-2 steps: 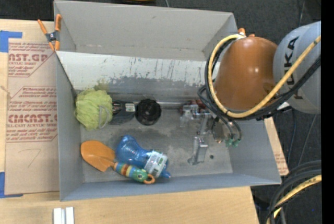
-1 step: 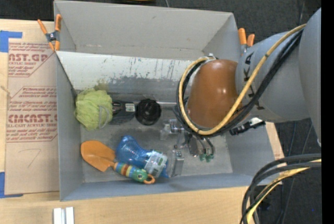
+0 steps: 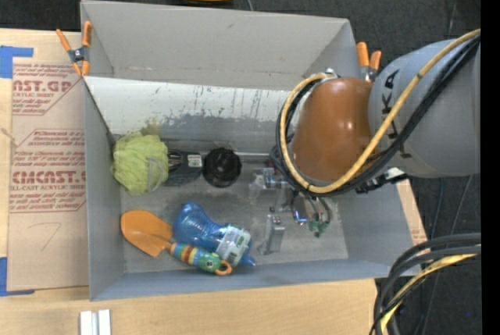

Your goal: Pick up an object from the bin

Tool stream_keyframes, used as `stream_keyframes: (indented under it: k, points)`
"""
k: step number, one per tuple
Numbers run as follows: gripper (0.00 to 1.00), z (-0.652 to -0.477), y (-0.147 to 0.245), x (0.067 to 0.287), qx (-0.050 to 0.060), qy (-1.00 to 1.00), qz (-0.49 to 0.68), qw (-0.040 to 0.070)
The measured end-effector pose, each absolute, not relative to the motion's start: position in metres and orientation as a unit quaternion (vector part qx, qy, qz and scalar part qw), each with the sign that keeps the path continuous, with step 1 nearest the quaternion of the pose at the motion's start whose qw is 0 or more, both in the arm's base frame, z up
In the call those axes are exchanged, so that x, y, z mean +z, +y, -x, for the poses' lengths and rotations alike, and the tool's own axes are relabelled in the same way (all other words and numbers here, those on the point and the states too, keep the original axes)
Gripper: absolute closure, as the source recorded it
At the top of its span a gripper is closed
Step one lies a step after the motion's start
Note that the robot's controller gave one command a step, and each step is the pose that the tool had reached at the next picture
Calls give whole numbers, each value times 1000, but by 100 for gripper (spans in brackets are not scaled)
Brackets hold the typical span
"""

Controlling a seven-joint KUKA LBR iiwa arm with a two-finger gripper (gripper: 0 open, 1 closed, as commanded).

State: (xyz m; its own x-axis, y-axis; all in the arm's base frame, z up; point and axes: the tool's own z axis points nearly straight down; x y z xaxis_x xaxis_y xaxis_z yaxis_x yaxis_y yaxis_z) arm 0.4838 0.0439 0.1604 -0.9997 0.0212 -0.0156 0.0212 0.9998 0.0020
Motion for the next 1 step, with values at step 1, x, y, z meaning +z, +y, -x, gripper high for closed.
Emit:
stream_keyframes:
  k: [1]
  points:
    - [0,-497,96,88,2,1000,-11,-2]
